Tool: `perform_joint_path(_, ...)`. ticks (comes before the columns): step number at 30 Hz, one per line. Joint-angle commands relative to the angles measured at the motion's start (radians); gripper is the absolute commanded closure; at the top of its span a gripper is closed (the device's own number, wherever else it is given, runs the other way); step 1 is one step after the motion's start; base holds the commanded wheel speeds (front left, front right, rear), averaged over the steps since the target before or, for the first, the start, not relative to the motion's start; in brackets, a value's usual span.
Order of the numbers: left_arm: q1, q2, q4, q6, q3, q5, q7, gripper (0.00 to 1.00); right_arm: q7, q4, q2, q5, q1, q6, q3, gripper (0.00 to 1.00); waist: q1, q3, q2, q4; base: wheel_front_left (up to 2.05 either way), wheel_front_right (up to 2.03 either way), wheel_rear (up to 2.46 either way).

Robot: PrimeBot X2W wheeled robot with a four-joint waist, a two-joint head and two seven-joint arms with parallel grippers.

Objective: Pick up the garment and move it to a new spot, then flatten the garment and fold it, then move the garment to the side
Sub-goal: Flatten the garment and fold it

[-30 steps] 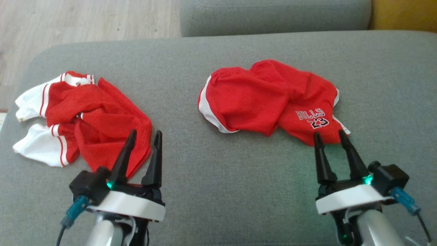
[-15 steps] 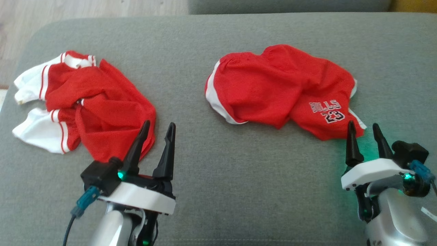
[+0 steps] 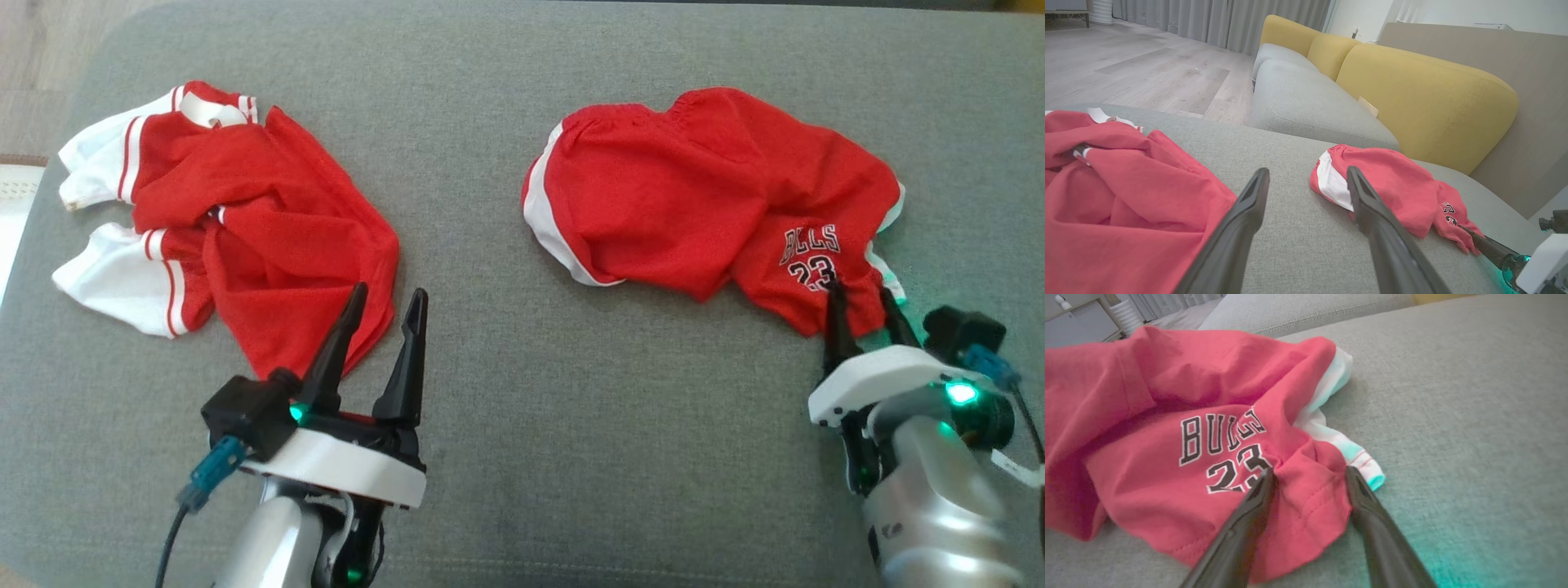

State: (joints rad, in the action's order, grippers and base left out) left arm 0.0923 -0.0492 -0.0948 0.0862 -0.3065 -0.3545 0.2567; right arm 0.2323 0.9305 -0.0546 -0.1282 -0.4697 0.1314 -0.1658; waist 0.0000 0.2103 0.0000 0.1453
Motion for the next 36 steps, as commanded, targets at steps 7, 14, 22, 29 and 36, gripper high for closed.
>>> perform_joint_path(7,0.029,-0.001,0.02,-0.014,0.029,-0.01,0.005,0.0,0.028,-0.121,0.004,0.152,-0.071,-0.001,-0.046,1.0,0.0,-0.043,0.0,-0.011,0.0,0.0,0.0)
perform_joint_path(14,0.012,-0.001,0.02,-0.017,0.029,-0.02,0.005,0.0,0.029,-0.334,-0.013,0.244,-0.147,-0.001,-0.042,1.0,0.0,-0.093,0.0,-0.009,0.0,0.0,0.0)
perform_joint_path(22,-0.02,-0.001,0.027,-0.024,0.016,-0.03,0.005,0.0,-0.038,-0.52,-0.084,0.234,-0.217,-0.001,0.093,1.0,0.0,-0.145,0.0,0.02,0.0,0.0,0.0)
perform_joint_path(29,-0.013,-0.001,0.039,-0.023,0.013,-0.03,0.005,0.0,-0.148,-0.568,-0.145,0.228,-0.261,-0.001,0.125,1.0,0.0,-0.109,0.0,0.057,0.0,0.0,0.0)
perform_joint_path(36,0.024,-0.001,0.044,-0.017,0.004,-0.03,0.005,0.0,-0.156,-0.326,-0.207,0.263,-0.361,-0.001,0.128,1.0,0.0,-0.038,0.0,0.088,0.0,0.0,0.0)
